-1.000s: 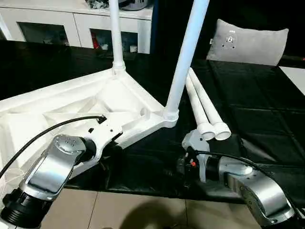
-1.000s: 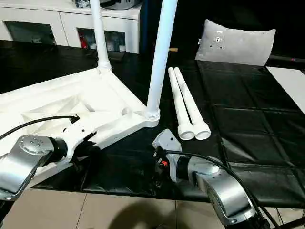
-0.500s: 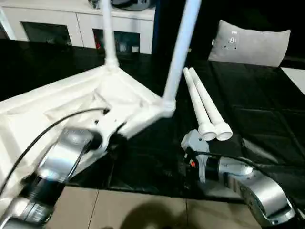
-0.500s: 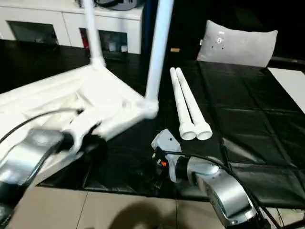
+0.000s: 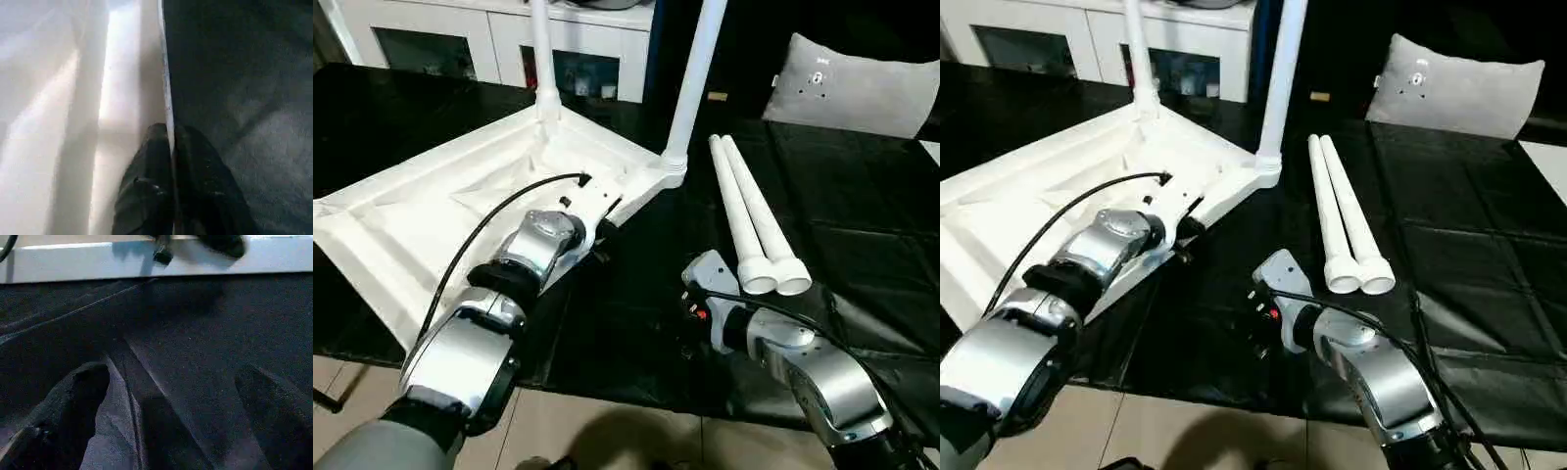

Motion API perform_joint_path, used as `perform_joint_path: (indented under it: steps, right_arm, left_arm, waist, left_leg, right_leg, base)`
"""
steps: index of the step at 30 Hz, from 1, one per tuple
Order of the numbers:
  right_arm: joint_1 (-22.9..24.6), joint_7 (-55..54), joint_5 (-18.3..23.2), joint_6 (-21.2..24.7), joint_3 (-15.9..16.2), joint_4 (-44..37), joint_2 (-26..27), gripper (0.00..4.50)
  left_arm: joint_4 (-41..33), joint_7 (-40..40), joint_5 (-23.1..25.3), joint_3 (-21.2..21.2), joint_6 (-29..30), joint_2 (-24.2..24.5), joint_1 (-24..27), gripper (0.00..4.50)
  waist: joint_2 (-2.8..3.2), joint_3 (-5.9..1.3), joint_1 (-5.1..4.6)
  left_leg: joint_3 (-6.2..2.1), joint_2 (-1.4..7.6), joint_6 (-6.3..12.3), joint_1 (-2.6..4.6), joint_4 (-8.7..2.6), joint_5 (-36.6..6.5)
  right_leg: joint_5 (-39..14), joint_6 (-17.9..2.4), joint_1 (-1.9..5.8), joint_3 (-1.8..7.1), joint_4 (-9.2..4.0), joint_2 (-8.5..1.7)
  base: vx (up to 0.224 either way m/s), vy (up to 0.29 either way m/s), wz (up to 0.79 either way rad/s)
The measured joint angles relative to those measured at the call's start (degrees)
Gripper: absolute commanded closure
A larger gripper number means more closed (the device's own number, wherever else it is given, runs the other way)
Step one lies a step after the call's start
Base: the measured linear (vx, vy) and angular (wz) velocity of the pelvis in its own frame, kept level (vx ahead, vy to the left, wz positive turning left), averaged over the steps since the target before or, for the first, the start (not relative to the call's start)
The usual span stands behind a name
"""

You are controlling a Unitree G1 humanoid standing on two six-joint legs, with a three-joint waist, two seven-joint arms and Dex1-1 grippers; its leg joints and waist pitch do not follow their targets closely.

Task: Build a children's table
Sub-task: Rotate table base

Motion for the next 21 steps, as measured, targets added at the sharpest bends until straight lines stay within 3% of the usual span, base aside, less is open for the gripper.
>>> perform_joint_path:
  steps: [3,5,7,10,13,16,21]
  right_arm:
    - [0.32,-0.3,-0.05,-0.37,0.04,0.0,0.62,0.0]
    - [0.74,-0.56,-0.03,-0.57,0.02,-0.22,0.63,0.0]
    - [1.35,-0.54,0.1,-0.57,-0.05,-0.79,0.58,0.0]
    - [1.89,-0.46,0.39,-0.56,-0.08,-1.36,0.35,0.0]
    - [2.19,-0.14,0.52,-0.54,-0.08,-2.56,0.34,0.0]
    - [2.5,0.04,0.68,-0.36,-0.13,-2.89,-0.13,0.0]
    - [2.64,0.8,1.19,0.24,0.08,-3.03,-0.32,0.0]
  left_arm:
    - [0.83,0.44,-0.08,0.86,-3.54,-0.01,-2.51,3.8]
    - [-1.34,-0.8,-0.37,1.17,-3.95,0.35,-1.58,3.68]
    - [-7.25,-3.14,-1.86,1.41,-2.28,1.17,2.1,3.68]
    - [-15.53,-5.69,-3.56,2.26,1.48,2.57,7.92,3.33]
    - [-31.12,-8.86,-4.76,2.12,9.43,7.23,16.11,3.27]
    - [-45.22,-11.52,-6.26,1.98,18.69,12.39,23.41,2.91]
    - [-59.71,-13.84,-7.41,2.43,30.27,18.48,31.06,2.66]
  waist:
    - [0.13,0.04,-0.16]
    - [0.36,0.13,-0.4]
    - [0.46,0.17,-0.77]
    - [0.49,0.2,-1.08]
    - [0.52,0.21,-1.68]
    - [0.59,0.26,-1.83]
    - [0.78,0.38,-1.85]
  left_leg:
    - [0.07,-0.01,-0.34,0.44,-0.02,-0.17]
    - [0.12,-0.03,-0.35,1.33,-0.07,-0.18]
    - [0.13,-0.02,-0.36,1.39,-0.1,-0.17]
    - [0.09,0.01,-0.4,1.33,-0.1,-0.14]
    - [0.07,0.03,-0.41,1.31,-0.17,-0.14]
    - [0.12,0.04,-0.42,1.3,-0.25,-0.15]
    - [0.18,0.02,-0.43,1.27,-0.24,-0.15]
  right_leg:
    - [0.05,-0.02,0.73,-0.01,-0.04,-0.05]
    - [-0.21,0.41,1.35,-0.01,-0.13,-0.1]
    - [-0.22,0.43,1.51,0.0,-0.13,-0.13]
    - [-0.2,0.41,1.47,-0.04,-0.09,-0.13]
    - [-0.19,0.38,1.39,-0.02,0.0,-0.13]
    - [-0.27,0.38,1.23,-0.03,0.05,-0.09]
    - [-0.3,0.42,1.09,0.01,0.06,-0.1]
  base:
    - [0.0,0.0,0.0]
    - [0.0,0.0,0.0]
    - [0.0,0.0,0.0]
    - [0.0,0.0,0.0]
    - [0.0,0.0,0.0]
    - [0.0,0.0,0.0]
    - [0.0,0.0,0.0]
